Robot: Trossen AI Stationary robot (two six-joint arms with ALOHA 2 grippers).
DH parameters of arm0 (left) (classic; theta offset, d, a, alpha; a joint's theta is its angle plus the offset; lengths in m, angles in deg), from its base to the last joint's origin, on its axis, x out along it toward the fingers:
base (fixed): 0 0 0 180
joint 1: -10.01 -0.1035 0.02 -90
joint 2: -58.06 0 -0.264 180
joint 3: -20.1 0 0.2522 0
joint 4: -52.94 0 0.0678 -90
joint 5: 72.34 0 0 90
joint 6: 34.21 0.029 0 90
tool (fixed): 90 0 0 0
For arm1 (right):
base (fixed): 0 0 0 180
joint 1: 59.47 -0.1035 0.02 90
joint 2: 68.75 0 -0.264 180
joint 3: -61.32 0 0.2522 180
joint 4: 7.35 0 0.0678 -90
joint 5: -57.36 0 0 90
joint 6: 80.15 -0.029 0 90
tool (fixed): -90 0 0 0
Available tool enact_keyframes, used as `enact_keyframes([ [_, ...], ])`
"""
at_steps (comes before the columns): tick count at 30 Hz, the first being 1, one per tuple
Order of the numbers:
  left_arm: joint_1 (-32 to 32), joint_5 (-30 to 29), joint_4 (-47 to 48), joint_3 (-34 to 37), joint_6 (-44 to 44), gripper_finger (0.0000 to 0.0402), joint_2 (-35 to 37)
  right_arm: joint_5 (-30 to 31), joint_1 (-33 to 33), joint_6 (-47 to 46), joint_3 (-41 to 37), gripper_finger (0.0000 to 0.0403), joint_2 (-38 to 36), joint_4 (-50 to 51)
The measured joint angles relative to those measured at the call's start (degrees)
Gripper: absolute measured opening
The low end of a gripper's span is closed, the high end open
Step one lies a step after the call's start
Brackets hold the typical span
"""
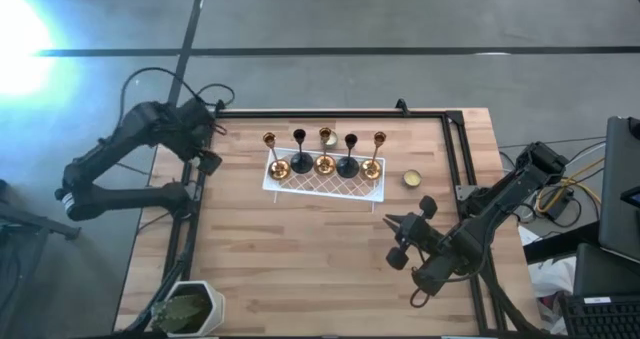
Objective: Pick & Place candle stick holders
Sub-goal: Put the orange scented candle on the shelf
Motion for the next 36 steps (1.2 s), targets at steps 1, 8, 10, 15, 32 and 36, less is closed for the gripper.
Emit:
enact_keyframes([
  [1,0.0,1.4,-0.2,-1.2,-0.1,0.0301,0.5,0.0,0.0,-0.1,0.0,0.0043,0.0,0.0],
  [8,0.1,9.6,-0.2,-10.4,1.0,0.0301,0.8,0.0,0.0,-1.1,0.0,0.0043,0.0,-0.4],
  [10,0.1,11.6,-0.2,-12.7,1.1,0.0301,0.0,0.0,0.0,-1.0,0.0,0.0043,0.0,-0.9],
  [15,1.9,16.9,-0.2,-18.1,1.0,0.0301,-2.8,1.4,0.1,2.4,0.0,0.0043,-0.2,-1.3],
  [32,5.4,16.1,-0.2,-24.5,7.4,0.0301,-8.6,6.2,-17.5,-29.7,-0.7,0.0043,-17.1,29.0],
  [36,5.4,16.2,-0.2,-24.5,7.4,0.0301,-7.6,6.1,-17.7,-25.7,-0.5,0.0043,-20.4,28.8],
])
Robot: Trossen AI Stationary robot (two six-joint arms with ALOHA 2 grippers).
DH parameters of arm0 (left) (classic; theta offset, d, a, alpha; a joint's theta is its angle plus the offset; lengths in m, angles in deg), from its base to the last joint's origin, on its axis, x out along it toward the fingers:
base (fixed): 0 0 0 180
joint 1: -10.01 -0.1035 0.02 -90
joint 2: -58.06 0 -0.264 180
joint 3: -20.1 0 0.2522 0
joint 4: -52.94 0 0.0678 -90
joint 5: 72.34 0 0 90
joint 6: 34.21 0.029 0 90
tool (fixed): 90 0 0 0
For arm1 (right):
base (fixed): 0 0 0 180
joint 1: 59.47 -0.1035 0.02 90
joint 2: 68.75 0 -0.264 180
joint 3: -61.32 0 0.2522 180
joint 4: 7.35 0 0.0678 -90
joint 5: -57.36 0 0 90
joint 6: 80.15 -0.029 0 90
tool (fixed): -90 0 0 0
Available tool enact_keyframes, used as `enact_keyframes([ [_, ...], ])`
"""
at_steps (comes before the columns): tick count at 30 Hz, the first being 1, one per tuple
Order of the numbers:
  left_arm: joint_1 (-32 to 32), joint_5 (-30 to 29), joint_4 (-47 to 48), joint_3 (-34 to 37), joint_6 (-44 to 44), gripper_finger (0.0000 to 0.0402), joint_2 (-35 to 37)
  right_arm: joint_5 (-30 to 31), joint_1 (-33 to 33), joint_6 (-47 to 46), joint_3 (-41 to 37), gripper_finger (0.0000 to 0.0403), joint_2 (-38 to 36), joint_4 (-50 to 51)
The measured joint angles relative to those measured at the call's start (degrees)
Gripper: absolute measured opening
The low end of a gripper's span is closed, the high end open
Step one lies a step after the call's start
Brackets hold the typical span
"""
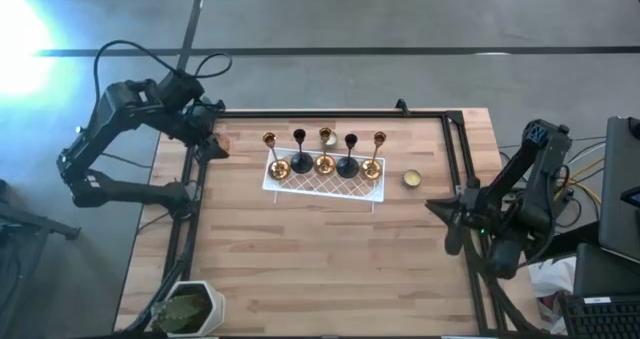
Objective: Pick & Place candle stick holders
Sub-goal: Put the orange scented candle on the shelf
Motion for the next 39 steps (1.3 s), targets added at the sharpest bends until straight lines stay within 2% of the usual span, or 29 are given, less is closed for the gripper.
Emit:
enact_keyframes([
  [5,0.0,-0.2,0.0,0.0,1.0,0.0305,-0.3,-0.1,0.0,4.9,0.0,0.0043,-2.8,-0.1],
  [10,0.3,-0.9,0.0,0.0,-2.1,0.0302,-1.4,-0.1,0.0,7.8,0.0,0.0043,-4.1,-0.1],
  [23,2.0,-1.7,0.0,0.1,-4.6,0.0301,-4.9,-0.1,0.0,8.6,0.0,0.0043,-4.1,-0.3],
  [33,9.5,-9.5,0.0,0.1,-15.6,0.0301,-5.0,-0.1,0.0,8.6,0.0,0.0043,-4.1,-0.3],
  [39,18.8,-11.7,0.0,0.1,-23.3,0.0301,-7.6,-0.1,0.0,8.6,0.0,0.0043,-4.1,-0.2],
])
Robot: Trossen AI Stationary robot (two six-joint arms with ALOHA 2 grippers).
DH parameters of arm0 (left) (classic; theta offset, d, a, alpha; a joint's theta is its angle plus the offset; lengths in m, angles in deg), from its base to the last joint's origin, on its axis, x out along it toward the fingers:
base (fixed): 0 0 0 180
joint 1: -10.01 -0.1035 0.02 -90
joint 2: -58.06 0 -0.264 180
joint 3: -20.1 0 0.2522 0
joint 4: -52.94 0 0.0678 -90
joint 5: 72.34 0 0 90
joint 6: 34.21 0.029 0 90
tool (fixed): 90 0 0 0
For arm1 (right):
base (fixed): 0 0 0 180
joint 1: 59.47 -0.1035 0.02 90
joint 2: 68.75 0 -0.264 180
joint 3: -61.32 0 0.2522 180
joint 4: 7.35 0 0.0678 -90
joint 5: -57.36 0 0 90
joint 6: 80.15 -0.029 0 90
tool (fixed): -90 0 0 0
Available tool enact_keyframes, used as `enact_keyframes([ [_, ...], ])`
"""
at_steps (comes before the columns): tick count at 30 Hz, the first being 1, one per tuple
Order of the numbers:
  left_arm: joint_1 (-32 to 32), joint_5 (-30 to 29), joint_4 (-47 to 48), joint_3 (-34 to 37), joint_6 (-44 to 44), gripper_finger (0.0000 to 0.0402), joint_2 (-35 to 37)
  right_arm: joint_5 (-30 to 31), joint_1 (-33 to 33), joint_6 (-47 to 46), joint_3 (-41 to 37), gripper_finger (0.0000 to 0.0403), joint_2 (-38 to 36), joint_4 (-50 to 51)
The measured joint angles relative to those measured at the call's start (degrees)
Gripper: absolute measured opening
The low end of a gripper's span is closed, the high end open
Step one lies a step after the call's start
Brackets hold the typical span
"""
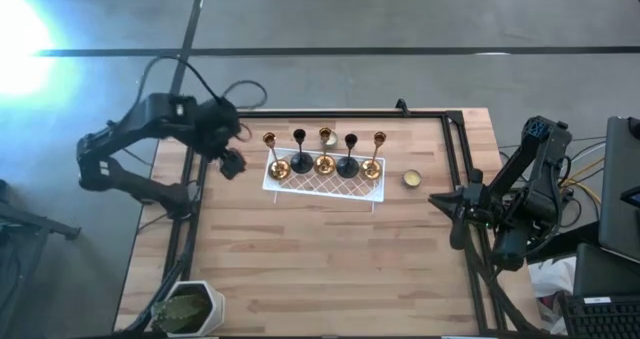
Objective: Pick & Place candle stick holders
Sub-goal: Put the orange scented candle on the shelf
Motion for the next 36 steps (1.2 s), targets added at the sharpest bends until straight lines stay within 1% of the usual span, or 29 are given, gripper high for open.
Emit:
enact_keyframes([
  [5,8.2,-3.1,0.0,0.0,-6.2,0.0301,-3.4,0.0,0.0,0.0,0.0,0.0043,0.0,0.0],
  [9,13.5,-3.9,-0.1,0.0,-10.5,0.0301,-6.4,0.0,0.0,0.0,0.0,0.0043,0.0,0.0],
  [15,20.2,-5.7,-1.2,-0.5,-18.9,0.0301,-9.3,0.0,0.0,0.0,0.0,0.0043,0.0,0.0],
  [20,24.8,-9.6,-3.6,-3.1,-23.8,0.0301,-13.1,0.0,0.0,0.0,0.0,0.0043,0.0,0.0],
  [26,25.4,-12.4,-3.9,-8.2,-23.7,0.0301,-19.6,0.0,0.0,0.0,0.0,0.0043,0.0,0.0],
  [32,25.2,-13.8,-4.2,-14.4,-18.4,0.0301,-24.9,0.0,0.0,0.0,0.0,0.0043,0.0,0.0],
  [36,25.1,-13.7,-4.5,-17.0,-15.1,0.0301,-27.2,0.0,0.0,0.0,0.0,0.0043,0.0,0.0],
])
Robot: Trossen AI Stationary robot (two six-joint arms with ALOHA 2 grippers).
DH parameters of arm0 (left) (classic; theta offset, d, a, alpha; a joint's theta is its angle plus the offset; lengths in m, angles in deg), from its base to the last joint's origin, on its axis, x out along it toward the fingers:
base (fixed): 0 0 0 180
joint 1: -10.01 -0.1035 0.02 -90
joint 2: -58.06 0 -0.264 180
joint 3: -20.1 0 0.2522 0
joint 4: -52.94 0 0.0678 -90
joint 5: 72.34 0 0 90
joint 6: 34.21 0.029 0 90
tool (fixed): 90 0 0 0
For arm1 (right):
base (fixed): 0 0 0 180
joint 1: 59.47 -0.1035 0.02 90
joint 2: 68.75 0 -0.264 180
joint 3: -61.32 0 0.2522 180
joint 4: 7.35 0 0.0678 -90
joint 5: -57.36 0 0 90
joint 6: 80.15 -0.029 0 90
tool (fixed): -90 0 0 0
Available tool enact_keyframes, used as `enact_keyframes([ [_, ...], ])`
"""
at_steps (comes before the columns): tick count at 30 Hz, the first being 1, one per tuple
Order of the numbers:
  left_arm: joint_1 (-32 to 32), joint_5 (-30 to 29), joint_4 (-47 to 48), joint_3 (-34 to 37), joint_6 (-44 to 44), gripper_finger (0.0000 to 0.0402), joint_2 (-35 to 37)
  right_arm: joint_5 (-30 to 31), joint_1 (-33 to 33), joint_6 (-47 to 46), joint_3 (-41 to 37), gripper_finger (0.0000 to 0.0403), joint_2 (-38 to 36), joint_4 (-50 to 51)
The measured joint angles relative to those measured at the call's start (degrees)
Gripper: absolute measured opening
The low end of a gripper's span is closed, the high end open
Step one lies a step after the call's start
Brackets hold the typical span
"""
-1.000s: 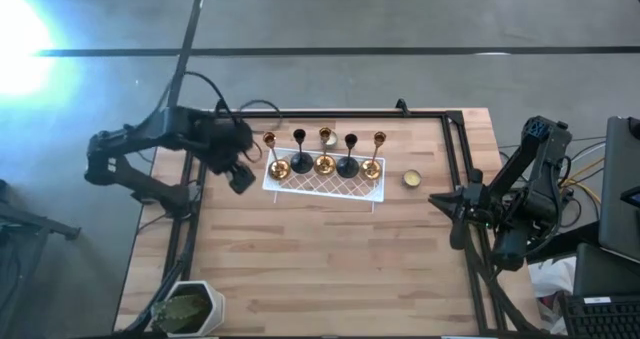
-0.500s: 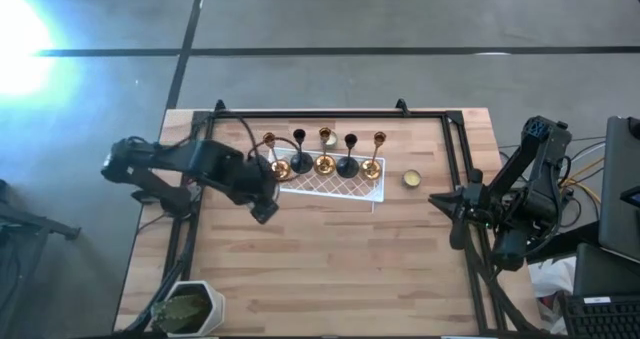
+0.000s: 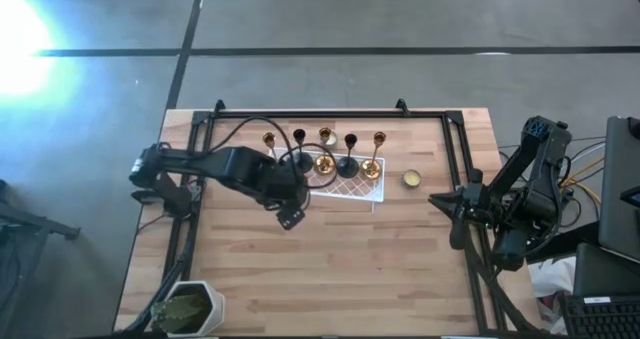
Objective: Pick & Place candle stick holders
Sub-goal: Put the orange scented candle on the shelf
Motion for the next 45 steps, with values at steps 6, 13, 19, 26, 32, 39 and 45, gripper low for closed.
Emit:
enact_keyframes([
  [6,-0.2,0.5,-1.3,-0.4,10.3,0.0301,-1.1,0.0,0.0,0.0,0.0,0.0043,0.0,0.0],
  [13,-0.2,1.4,-3.7,-0.3,28.9,0.0301,-1.1,0.0,0.0,0.0,0.0,0.0043,0.0,0.0],
  [19,-0.3,2.7,-6.5,0.0,47.6,0.0301,-1.5,0.0,0.0,0.0,0.0,0.0043,0.0,0.0],
  [26,-0.7,3.0,-6.7,0.1,62.6,0.0301,-2.1,0.0,0.0,0.0,0.0,0.0043,0.0,0.0],
  [32,-1.9,3.0,-7.5,0.1,72.2,0.0301,-2.1,0.0,0.0,0.0,0.0,0.0043,0.0,0.0],
  [39,-4.2,4.0,-6.4,0.1,84.7,0.0301,-2.6,0.0,0.0,0.0,0.0,0.0043,0.0,0.0],
  [45,-4.5,5.3,-6.2,0.9,87.7,0.0301,-3.4,0.0,0.0,0.0,0.0,0.0043,0.0,0.0],
])
